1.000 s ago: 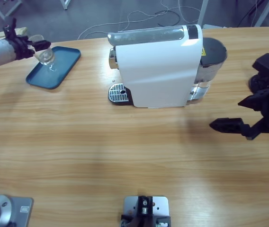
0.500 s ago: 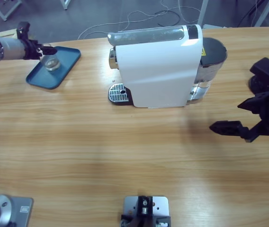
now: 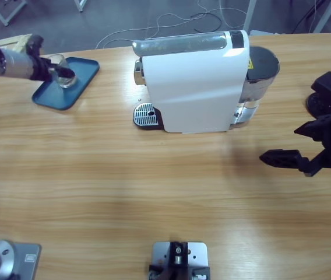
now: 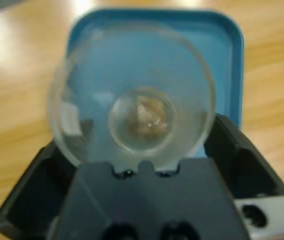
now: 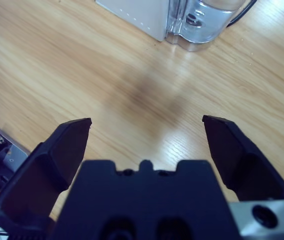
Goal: Pour coffee
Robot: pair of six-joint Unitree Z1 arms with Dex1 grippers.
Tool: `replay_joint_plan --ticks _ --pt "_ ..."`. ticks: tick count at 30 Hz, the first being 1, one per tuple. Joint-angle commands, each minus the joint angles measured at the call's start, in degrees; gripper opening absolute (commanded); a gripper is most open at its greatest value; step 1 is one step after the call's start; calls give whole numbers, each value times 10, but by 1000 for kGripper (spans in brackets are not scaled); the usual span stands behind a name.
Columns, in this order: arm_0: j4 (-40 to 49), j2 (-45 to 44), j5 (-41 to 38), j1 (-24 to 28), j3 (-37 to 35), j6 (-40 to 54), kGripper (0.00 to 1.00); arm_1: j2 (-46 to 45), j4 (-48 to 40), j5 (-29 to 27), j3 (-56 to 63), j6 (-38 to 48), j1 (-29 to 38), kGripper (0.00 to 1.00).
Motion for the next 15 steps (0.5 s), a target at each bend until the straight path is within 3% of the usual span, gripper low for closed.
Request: replay_joint_plan --ticks 1,4,7,12,13,15 --pt "12 -133 -36 2 32 -1 1000 -69 26 -7 19 2 1 1000" --pt "28 -235 -36 -2 45 -15 1000 -104 34 -8 25 1 1 1000" --pt "117 -336 -16 -52 58 -64 1000 -146 50 -16 28 2 1 1000" --pt "280 -477 62 -246 105 -149 1000 -209 94 -57 13 2 1 1000" --pt "289 -490 49 -283 121 -170 1000 -218 105 -57 7 1 1 1000" --pt "297 -486 -78 -339 148 -184 991 -225 150 -63 -25 -2 1 1000"
